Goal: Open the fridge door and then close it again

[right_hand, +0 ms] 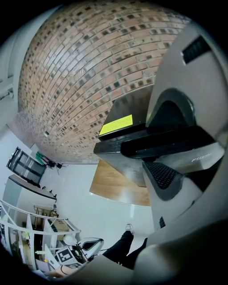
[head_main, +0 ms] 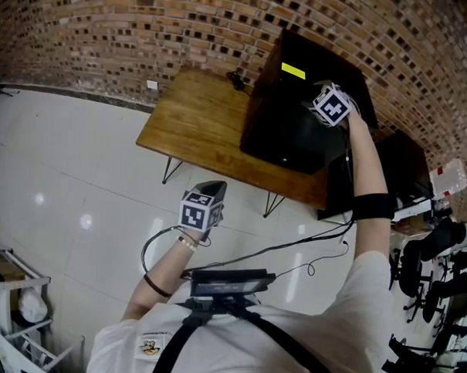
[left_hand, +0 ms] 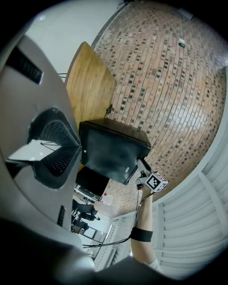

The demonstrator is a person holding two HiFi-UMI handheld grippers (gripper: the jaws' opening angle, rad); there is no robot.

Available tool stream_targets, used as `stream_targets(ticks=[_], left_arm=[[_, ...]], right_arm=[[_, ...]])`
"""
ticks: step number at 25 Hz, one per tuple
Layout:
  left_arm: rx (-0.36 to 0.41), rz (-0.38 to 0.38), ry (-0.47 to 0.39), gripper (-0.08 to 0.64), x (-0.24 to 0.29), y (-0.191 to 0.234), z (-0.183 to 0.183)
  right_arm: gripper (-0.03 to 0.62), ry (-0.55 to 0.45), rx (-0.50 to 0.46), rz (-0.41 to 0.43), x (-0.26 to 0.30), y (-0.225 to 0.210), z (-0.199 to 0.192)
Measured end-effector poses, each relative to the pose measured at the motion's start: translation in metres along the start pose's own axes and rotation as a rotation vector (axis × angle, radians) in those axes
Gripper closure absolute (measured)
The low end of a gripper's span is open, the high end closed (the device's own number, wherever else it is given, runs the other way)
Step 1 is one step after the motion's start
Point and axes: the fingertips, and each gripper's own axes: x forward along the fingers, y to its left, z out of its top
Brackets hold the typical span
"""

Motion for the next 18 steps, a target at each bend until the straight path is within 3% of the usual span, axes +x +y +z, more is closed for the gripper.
stream_targets(ticks=[4,9,18], left_arm=[[-0.006,0.021,-0.009,0.558,-0.005,0.012,0.002],[0.034,-0.014,-0.01,0.558,-0.008,-0.011,0.002],[0.07,-0.088,0.044,0.558,-0.013,-0.059,-0.034]], right_arm=[[0.308,-0.076,-0.027,0.05,-0.022,0.024,0.007],[0.277,-0.114,-0.038,0.072,-0.05,0.056,0.001],[0.162,-0.281,0.096,0.197,-0.106,0.108,-0.017]])
